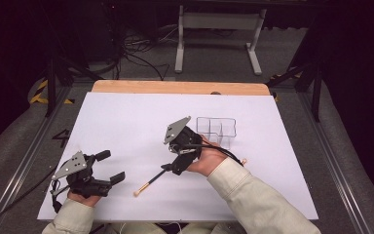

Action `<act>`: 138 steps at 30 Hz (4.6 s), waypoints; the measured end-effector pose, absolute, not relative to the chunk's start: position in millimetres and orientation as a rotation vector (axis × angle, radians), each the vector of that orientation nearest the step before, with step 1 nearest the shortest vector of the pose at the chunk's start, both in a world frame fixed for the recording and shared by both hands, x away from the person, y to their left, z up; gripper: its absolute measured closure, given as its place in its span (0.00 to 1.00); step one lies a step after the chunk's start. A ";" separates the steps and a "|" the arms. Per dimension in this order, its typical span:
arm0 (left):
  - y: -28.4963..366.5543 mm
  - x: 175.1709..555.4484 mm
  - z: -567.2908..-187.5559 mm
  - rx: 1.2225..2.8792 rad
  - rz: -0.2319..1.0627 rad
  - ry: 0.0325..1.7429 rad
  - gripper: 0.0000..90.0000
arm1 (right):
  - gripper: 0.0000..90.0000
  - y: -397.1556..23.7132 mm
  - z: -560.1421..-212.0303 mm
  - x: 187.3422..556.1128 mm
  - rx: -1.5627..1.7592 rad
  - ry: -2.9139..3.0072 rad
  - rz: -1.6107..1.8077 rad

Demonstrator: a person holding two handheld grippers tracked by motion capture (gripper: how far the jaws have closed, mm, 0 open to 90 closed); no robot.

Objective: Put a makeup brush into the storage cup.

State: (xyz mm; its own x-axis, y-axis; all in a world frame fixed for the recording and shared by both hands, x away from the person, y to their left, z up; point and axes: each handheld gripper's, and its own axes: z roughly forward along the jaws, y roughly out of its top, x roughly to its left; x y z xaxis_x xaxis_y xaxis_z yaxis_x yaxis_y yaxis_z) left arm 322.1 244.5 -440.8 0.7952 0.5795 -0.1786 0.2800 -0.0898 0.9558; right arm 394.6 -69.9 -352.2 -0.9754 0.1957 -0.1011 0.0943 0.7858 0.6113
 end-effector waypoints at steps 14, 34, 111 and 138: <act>254.7 312.7 -442.6 1.678 0.307 0.732 0.01 | 0.14 -43.7 -368.2 398.5 0.143 2.906 0.846; 257.0 315.4 -443.1 1.661 0.336 0.761 0.01 | 0.34 -19.1 -402.2 404.5 0.056 3.018 0.611; 255.2 321.8 -442.5 1.662 0.340 0.778 0.02 | 0.92 -12.7 -389.9 382.7 -0.034 3.083 0.347; 251.6 324.6 -442.7 1.658 0.360 0.778 0.00 | 0.92 -74.7 -329.0 369.4 0.101 2.868 0.801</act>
